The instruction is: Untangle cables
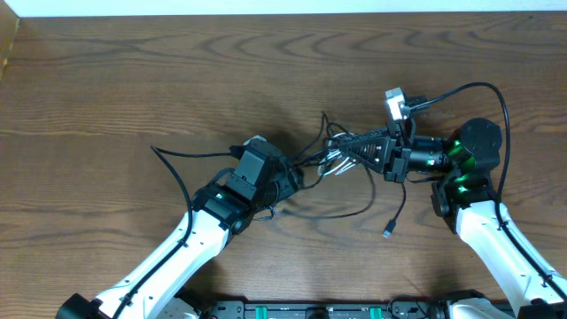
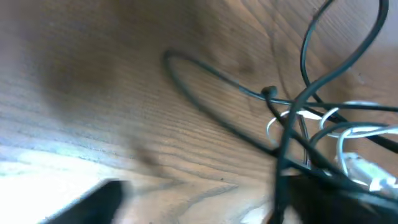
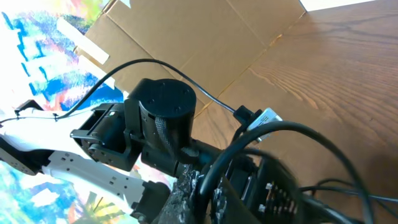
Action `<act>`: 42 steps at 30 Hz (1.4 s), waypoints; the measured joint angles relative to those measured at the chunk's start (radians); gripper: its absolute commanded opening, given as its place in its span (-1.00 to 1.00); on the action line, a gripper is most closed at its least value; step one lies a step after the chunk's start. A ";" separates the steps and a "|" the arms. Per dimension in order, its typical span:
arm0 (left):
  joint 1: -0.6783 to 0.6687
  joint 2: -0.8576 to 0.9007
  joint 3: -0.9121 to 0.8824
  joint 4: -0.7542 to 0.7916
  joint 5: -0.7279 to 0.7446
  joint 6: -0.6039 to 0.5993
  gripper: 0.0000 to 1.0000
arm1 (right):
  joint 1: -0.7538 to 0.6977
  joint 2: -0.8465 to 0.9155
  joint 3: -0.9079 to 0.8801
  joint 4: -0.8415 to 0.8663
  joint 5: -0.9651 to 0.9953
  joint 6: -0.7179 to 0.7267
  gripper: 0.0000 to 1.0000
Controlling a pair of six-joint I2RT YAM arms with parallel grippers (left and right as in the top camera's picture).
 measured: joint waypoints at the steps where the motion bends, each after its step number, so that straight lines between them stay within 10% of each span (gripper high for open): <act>1: 0.000 0.000 0.000 0.001 0.000 -0.019 0.98 | 0.000 0.000 0.000 0.000 0.000 0.000 -0.87; 16: 0.000 0.000 0.000 0.295 0.043 -0.630 0.99 | 0.000 0.000 0.002 -0.179 0.021 -0.084 -0.87; 35: 0.000 0.126 0.000 0.190 0.119 -0.666 0.79 | 0.000 0.000 0.002 -0.193 0.026 -0.118 -0.85; 42: 0.000 0.192 0.001 0.302 0.145 -0.669 -0.39 | 0.000 0.000 0.002 -0.252 0.027 -0.119 -0.85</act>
